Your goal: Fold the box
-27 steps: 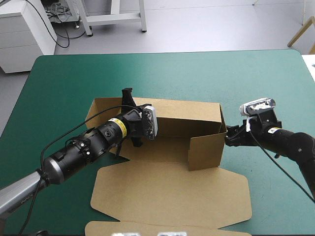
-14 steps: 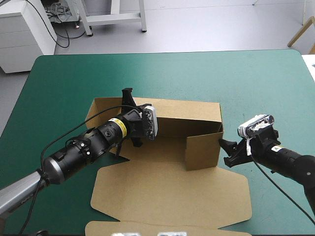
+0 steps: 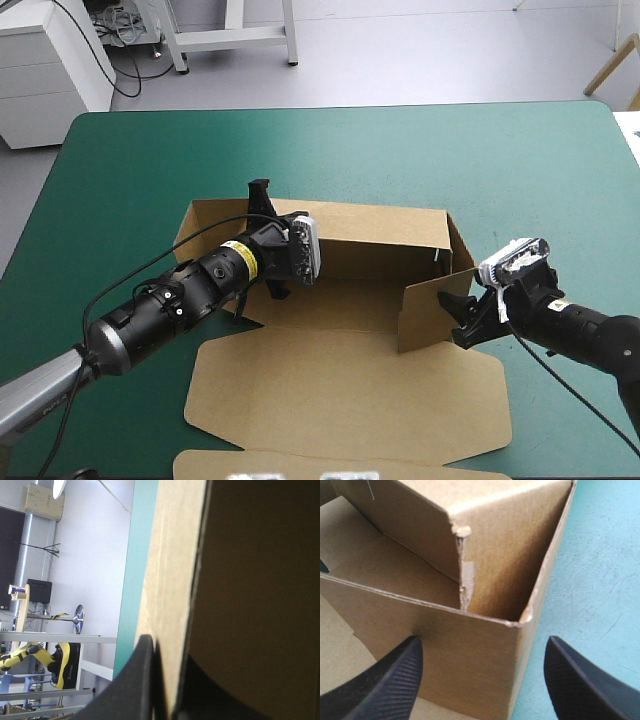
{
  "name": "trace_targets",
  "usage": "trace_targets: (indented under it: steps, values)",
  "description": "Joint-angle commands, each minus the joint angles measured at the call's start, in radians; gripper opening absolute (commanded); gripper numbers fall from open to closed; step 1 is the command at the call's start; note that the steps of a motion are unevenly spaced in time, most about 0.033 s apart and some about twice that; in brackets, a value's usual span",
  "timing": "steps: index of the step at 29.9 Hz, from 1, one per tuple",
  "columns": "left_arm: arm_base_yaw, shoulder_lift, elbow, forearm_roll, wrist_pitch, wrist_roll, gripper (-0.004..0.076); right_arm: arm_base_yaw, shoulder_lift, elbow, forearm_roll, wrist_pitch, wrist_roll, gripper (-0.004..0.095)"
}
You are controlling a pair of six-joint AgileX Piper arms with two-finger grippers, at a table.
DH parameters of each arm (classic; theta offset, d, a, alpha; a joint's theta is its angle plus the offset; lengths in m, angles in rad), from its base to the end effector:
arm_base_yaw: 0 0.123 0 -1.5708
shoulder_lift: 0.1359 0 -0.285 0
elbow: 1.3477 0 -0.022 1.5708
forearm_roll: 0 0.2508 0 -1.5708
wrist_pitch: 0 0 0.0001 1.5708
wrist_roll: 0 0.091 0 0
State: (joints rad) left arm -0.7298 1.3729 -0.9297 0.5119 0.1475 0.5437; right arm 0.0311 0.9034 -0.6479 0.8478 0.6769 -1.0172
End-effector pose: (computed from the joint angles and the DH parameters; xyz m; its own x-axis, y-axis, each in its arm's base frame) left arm 0.2320 -0.1987 0.2983 0.3634 0.8364 -0.4104 0.6082 0.1207 0.7845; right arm 0.1686 0.0481 0.2993 -0.4688 -0.2702 -0.8410 -0.5588 0.8281 0.0454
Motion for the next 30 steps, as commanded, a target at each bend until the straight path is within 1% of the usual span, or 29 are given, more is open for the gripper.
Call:
trace_targets:
  steps: [1, 4, 10, 13, 15, 17, 20, 23, 28, 29, 30]
  values:
    - [-0.025, 0.021, 0.031, -0.086, 0.190, -0.029, -0.0010, 0.000, -0.007, -0.022, 0.061, -0.034, -0.026, 0.0620]
    - [-0.025, 0.021, 0.031, -0.086, 0.190, -0.013, -0.0010, 0.030, -0.007, -0.020, 0.061, -0.046, -0.045, 0.0620]
    - [-0.025, 0.021, 0.031, -0.086, 0.190, -0.013, -0.0010, 0.148, 0.011, -0.020, 0.061, -0.167, -0.045, 0.0620]
    - [-0.025, 0.021, 0.031, -0.086, 0.197, -0.013, -0.0010, 0.191, 0.029, -0.020, 0.031, -0.224, 0.008, 0.0620]
    - [-0.025, 0.021, 0.031, -0.087, 0.200, -0.013, -0.0010, 0.201, 0.043, -0.020, 0.020, -0.227, 0.013, 0.0620]
    - [-0.025, 0.021, 0.031, -0.087, 0.202, -0.013, -0.0010, 0.209, 0.069, -0.020, 0.007, -0.237, 0.013, 0.0596]
    - [-0.029, 0.021, 0.031, -0.090, 0.220, -0.013, -0.0010, 0.218, 0.113, -0.020, 0.003, -0.256, 0.015, 0.0506]
    - [-0.038, 0.021, 0.031, -0.090, 0.260, -0.011, -0.0010, 0.218, 0.147, -0.020, 0.008, -0.256, 0.015, 0.0346]
    - [-0.038, 0.021, 0.031, -0.094, 0.270, -0.011, -0.0010, 0.218, 0.160, -0.022, 0.036, -0.230, 0.015, 0.0042]
    - [-0.038, 0.021, 0.031, -0.098, 0.270, -0.011, -0.0010, 0.218, 0.158, -0.022, 0.042, -0.221, 0.015, 0.0000]
    - [-0.038, 0.021, 0.031, -0.098, 0.269, -0.011, -0.0010, 0.218, 0.156, -0.022, 0.049, -0.213, 0.010, -0.0017]
